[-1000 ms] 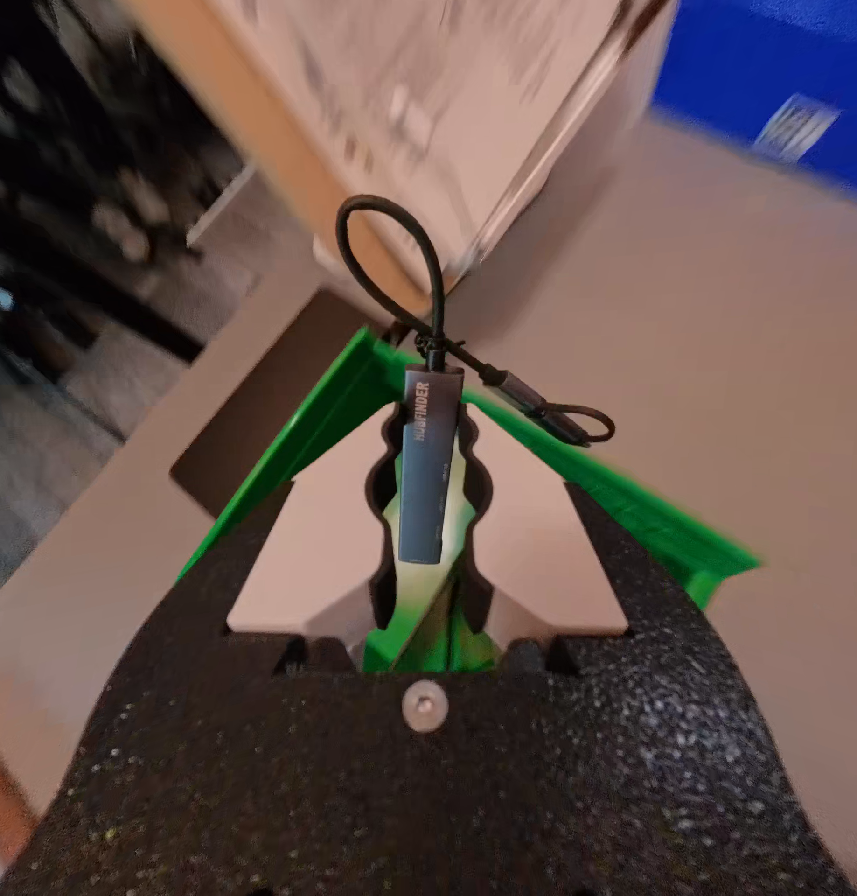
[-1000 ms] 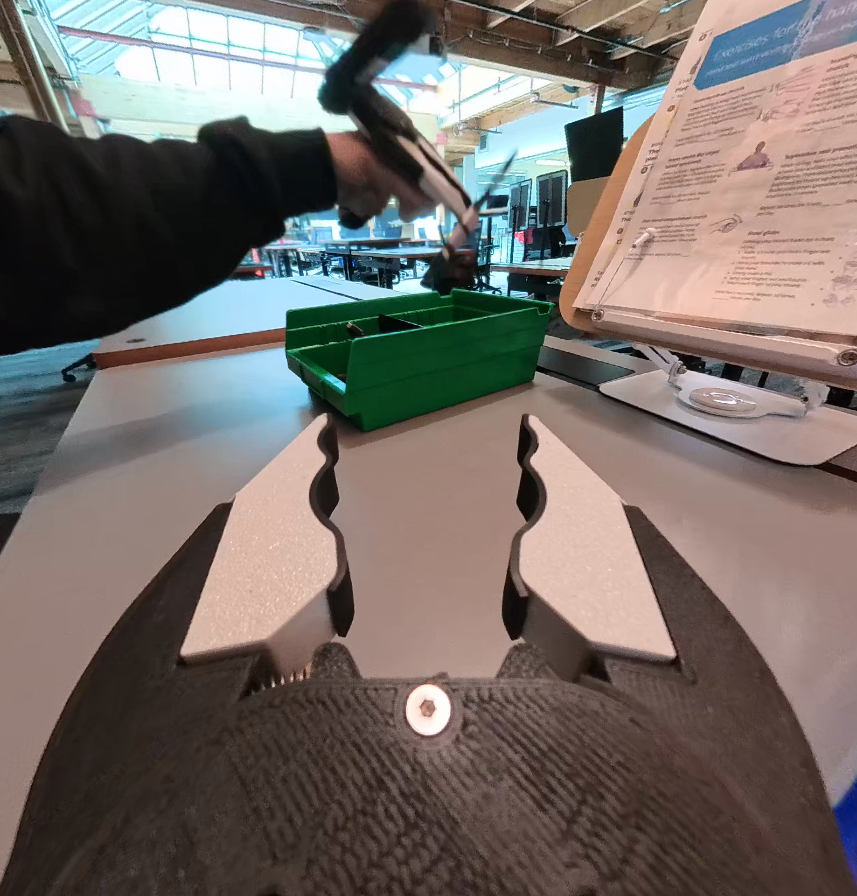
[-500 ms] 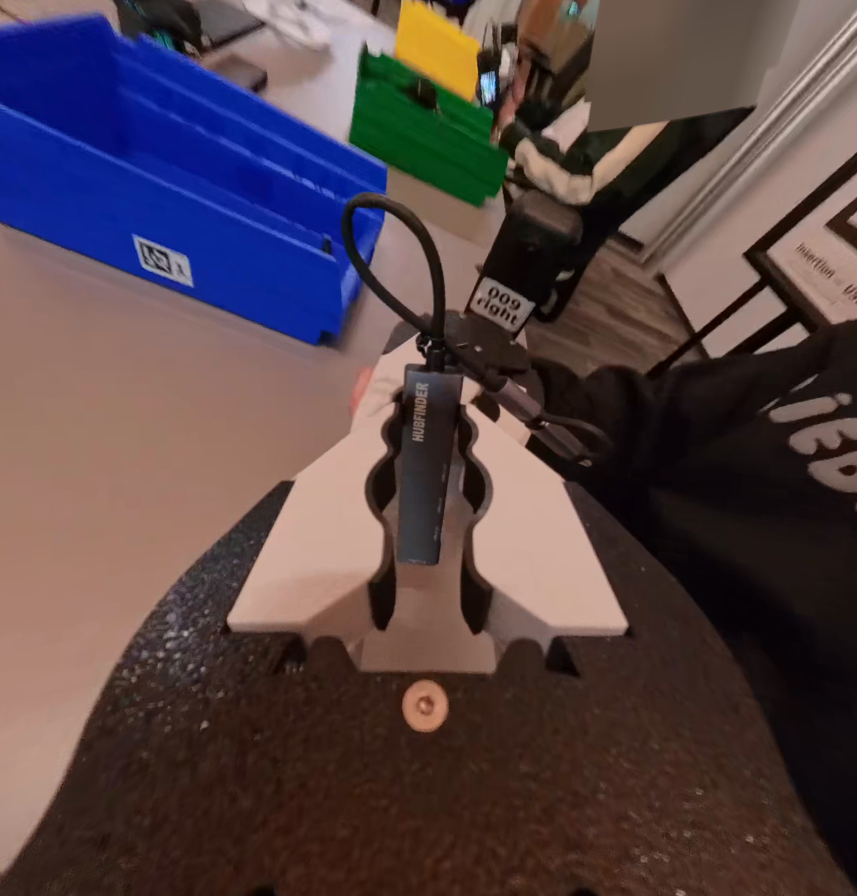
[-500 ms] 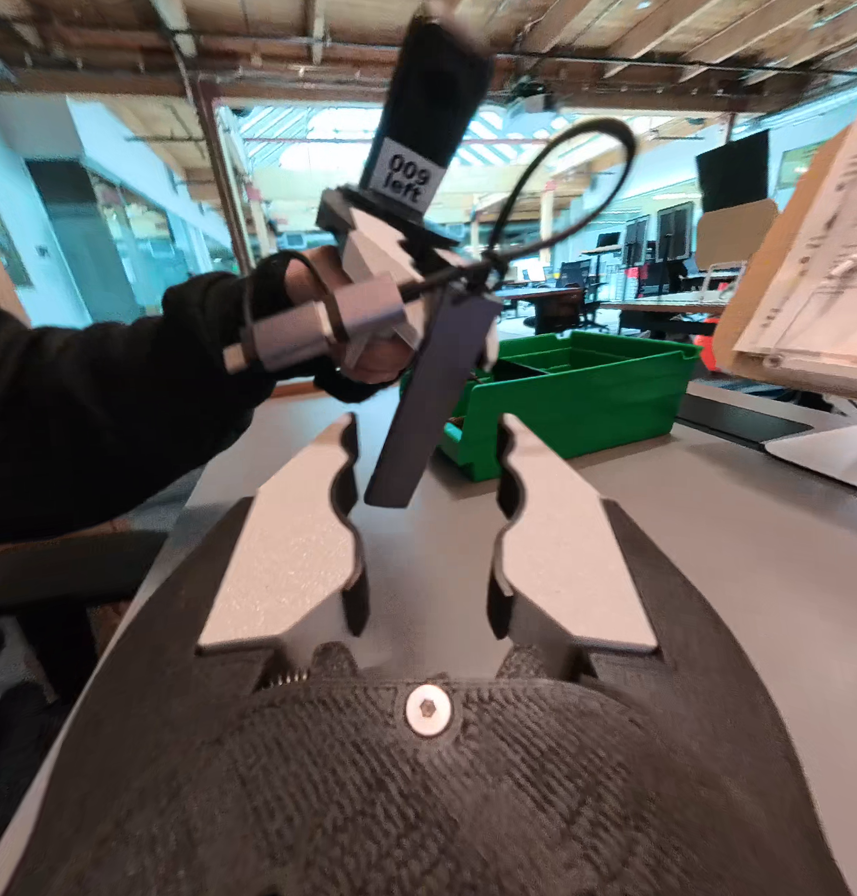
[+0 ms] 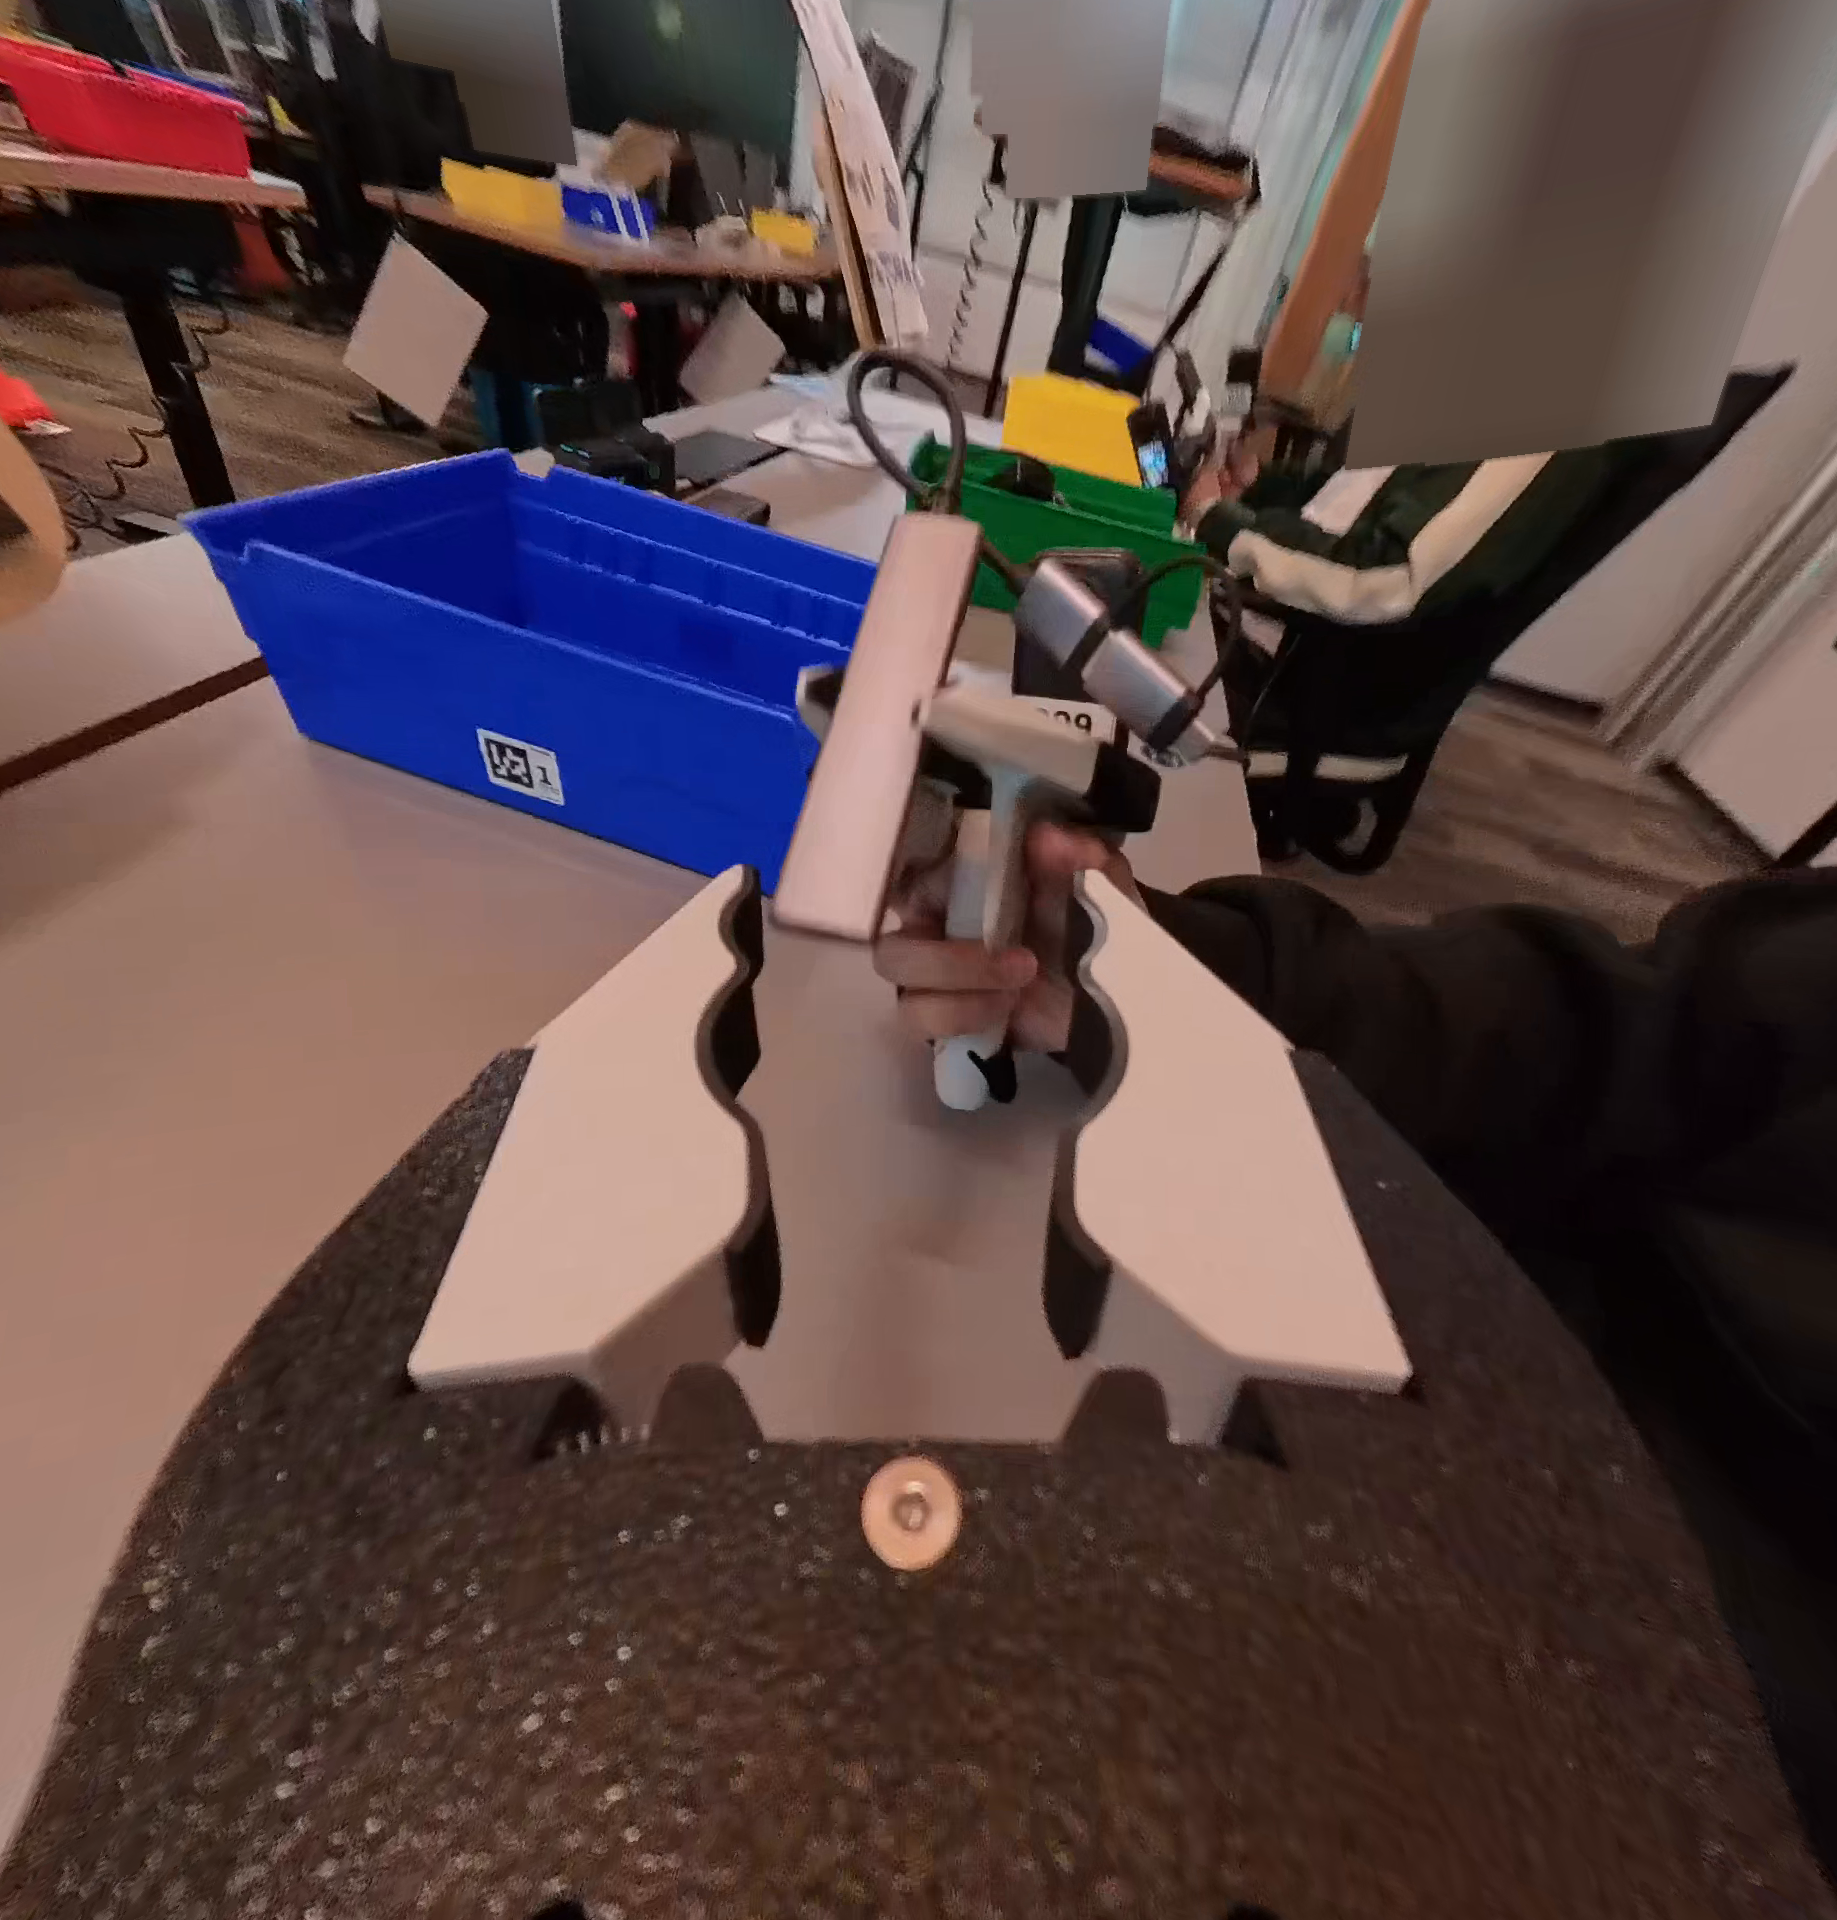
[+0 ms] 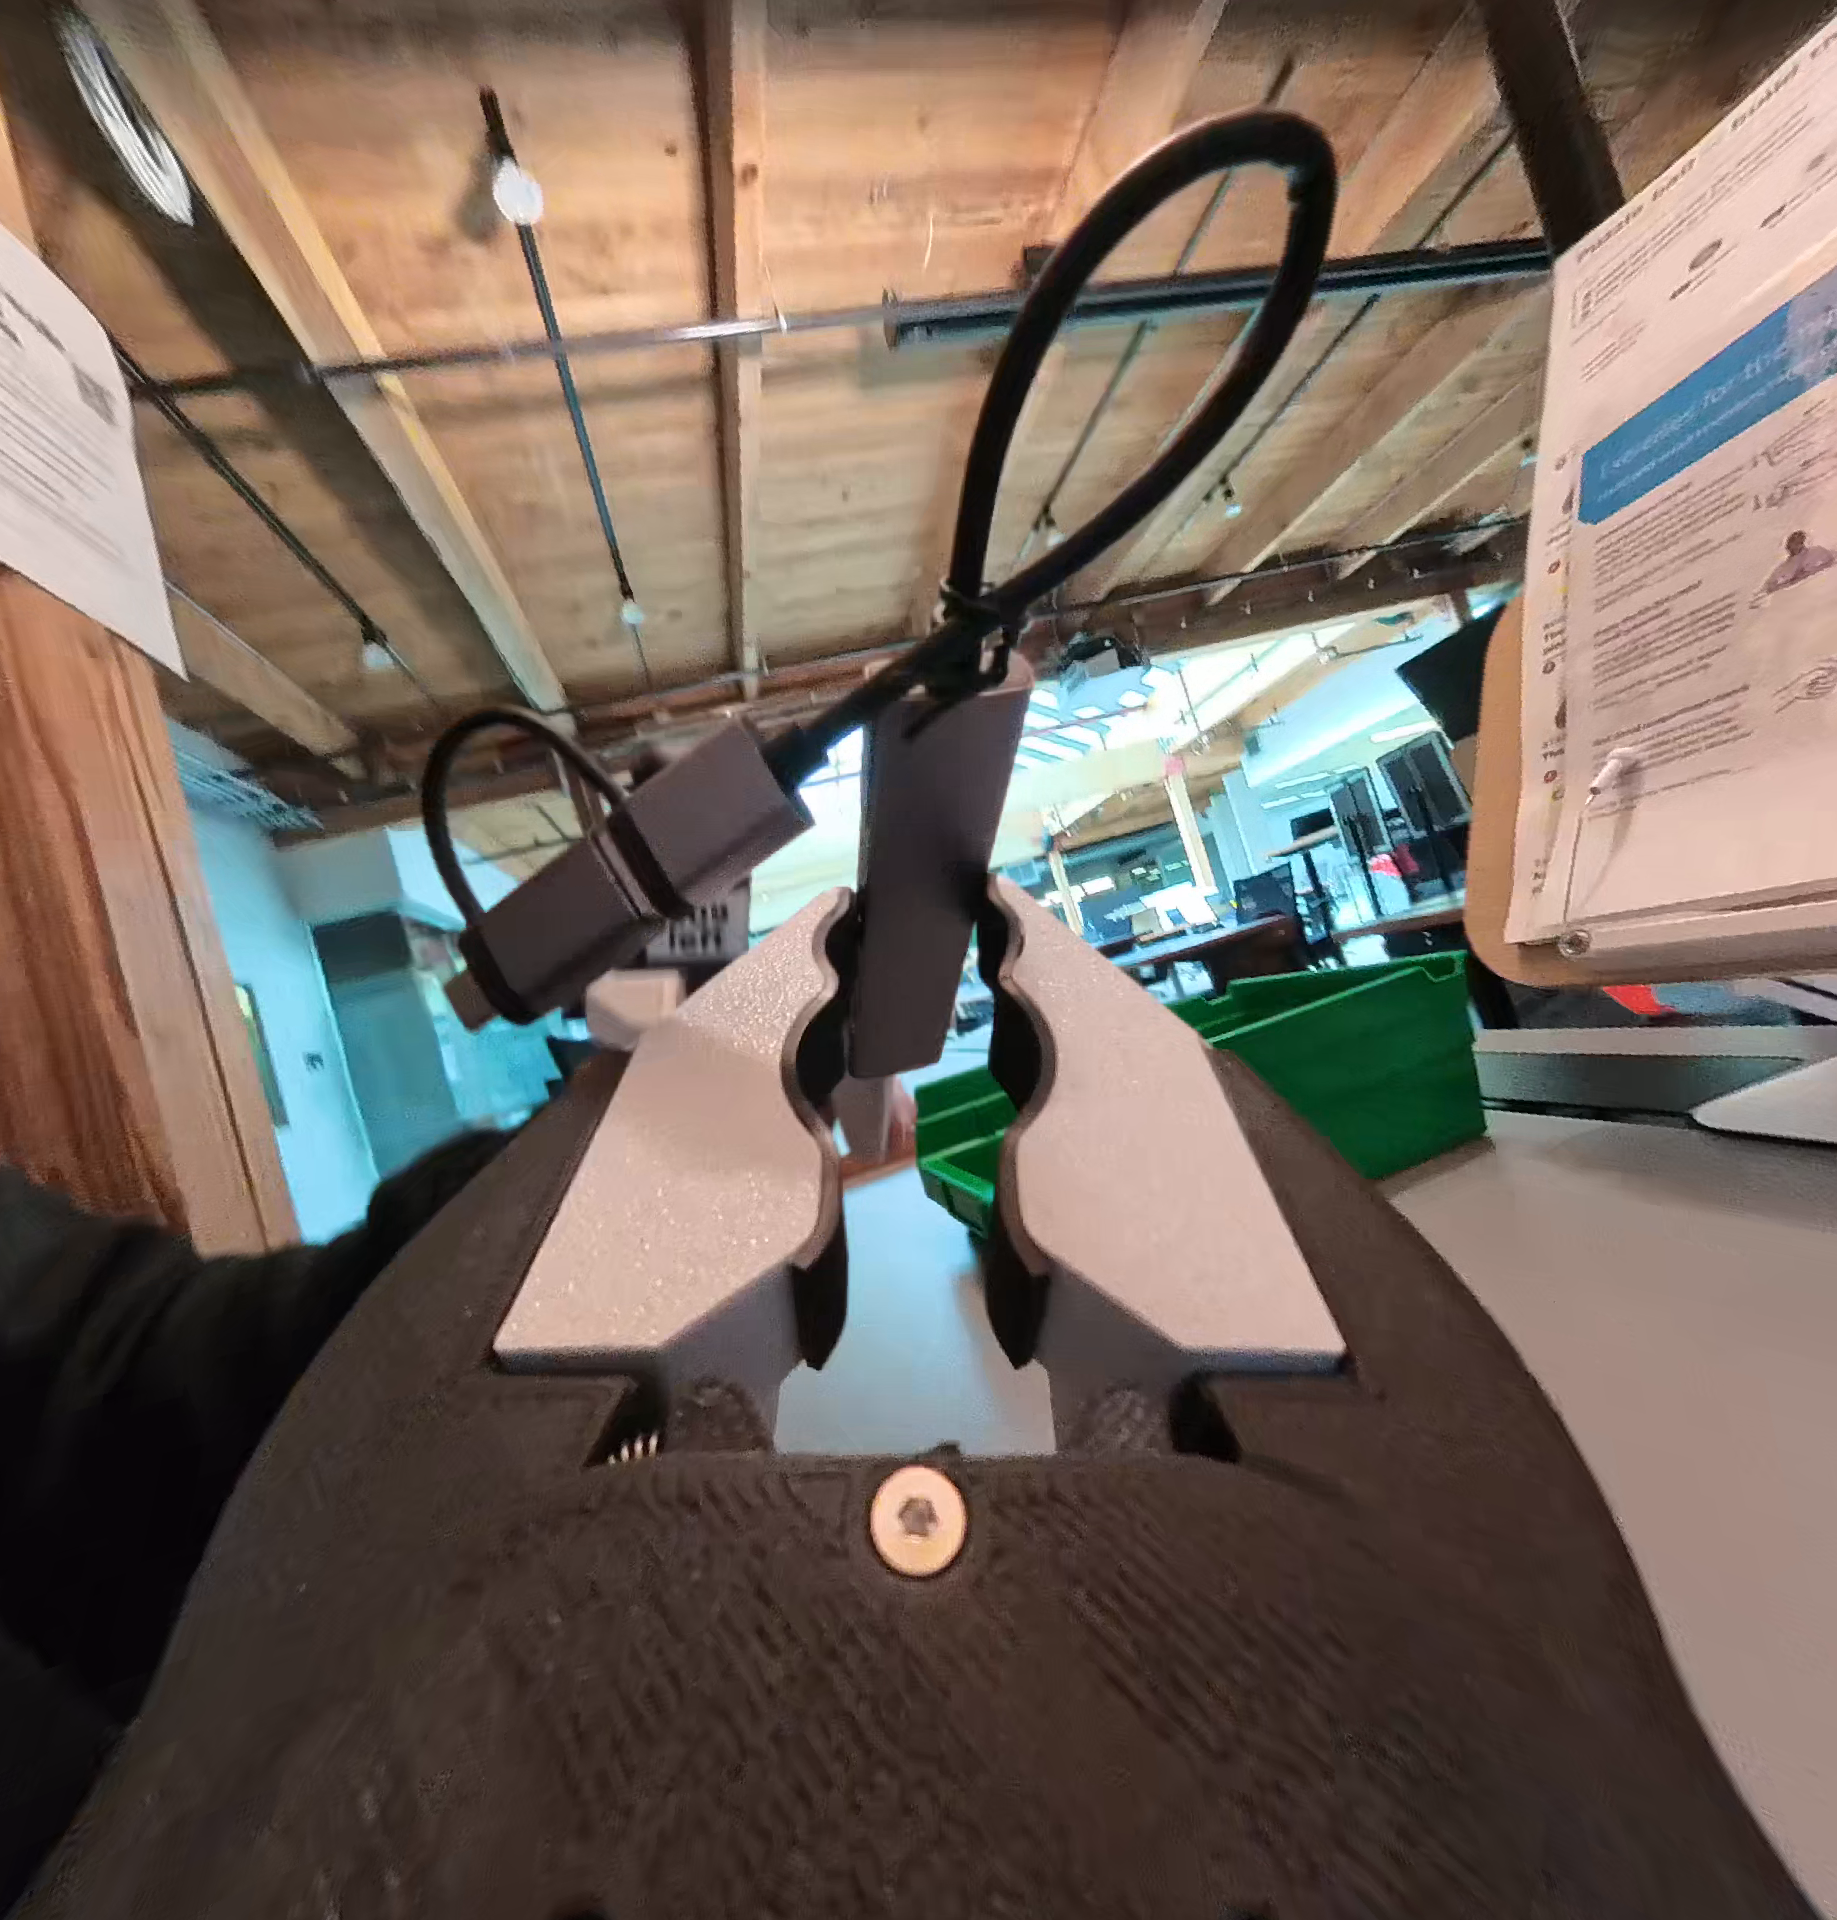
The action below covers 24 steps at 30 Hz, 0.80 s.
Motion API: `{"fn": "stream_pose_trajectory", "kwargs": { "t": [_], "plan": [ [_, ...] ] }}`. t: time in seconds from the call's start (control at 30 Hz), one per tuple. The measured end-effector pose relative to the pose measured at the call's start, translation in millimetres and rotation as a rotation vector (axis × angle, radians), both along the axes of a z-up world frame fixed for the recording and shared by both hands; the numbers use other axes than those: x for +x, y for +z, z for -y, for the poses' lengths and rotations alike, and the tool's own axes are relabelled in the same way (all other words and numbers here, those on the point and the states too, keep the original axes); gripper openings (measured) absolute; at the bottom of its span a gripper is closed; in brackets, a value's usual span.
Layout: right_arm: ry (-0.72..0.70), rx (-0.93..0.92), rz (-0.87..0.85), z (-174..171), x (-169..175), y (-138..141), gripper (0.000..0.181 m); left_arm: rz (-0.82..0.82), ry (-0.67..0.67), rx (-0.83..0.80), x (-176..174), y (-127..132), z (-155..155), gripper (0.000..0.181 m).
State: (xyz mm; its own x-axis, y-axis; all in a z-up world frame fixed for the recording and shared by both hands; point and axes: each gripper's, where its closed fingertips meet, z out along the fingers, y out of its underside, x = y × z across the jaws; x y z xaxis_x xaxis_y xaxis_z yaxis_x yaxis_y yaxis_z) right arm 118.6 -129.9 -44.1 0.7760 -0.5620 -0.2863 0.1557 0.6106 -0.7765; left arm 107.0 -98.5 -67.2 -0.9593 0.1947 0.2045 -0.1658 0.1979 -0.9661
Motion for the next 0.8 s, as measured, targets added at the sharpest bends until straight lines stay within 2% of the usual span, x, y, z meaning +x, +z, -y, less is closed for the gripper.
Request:
{"fn": "stream_pose_trajectory", "kwargs": {
  "t": [0.07, 0.17, 0.27, 0.33, 0.37, 0.47, 0.53, 0.6, 0.67, 0.73, 0.8],
  "plan": [
    [0.0, 0.036, 0.017, 3, 0, 3, 0.021, -0.089, 0.021, -0.073, -5, -12, 0, 0.056],
    [0.025, 0.029, 0.032, -3, -1, 2, 0.021, -0.302, 0.045, -0.188, -3, -16, 3, 0.056],
    [0.041, -0.009, 0.055, -10, -4, 0, 0.021, -0.493, 0.017, -0.271, 4, -13, 3, 0.046],
    [0.035, -0.063, 0.067, -16, -4, -4, 0.021, -0.622, -0.034, -0.322, 7, -7, 1, 0.032],
    [0.038, -0.094, 0.077, -20, -5, -5, 0.021, -0.673, -0.062, -0.333, 8, -6, 0, 0.022],
    [0.026, -0.17, 0.087, -25, -5, -10, 0.021, -0.835, -0.153, -0.33, 10, -7, -6, 0.013],
    [-0.019, -0.306, 0.074, -31, 0, -23, 0.019, -0.952, -0.166, -0.323, 18, -9, -12, 0.006],
    [-0.064, -0.425, 0.108, -36, 0, -31, 0.023, -0.986, -0.175, -0.281, 21, -15, -16, 0.007],
    [-0.134, -0.531, 0.093, -35, 7, -43, 0.031, -1.006, -0.175, -0.277, 25, -17, -24, 0.006],
    [-0.236, -0.677, 0.063, -27, 16, -56, 0.059, -1.034, -0.168, -0.319, 36, -10, -38, 0.006],
    [-0.297, -0.739, 0.057, -18, 18, -60, 0.069, -1.001, -0.126, -0.318, 47, -8, -53, 0.006]
  ]
}}
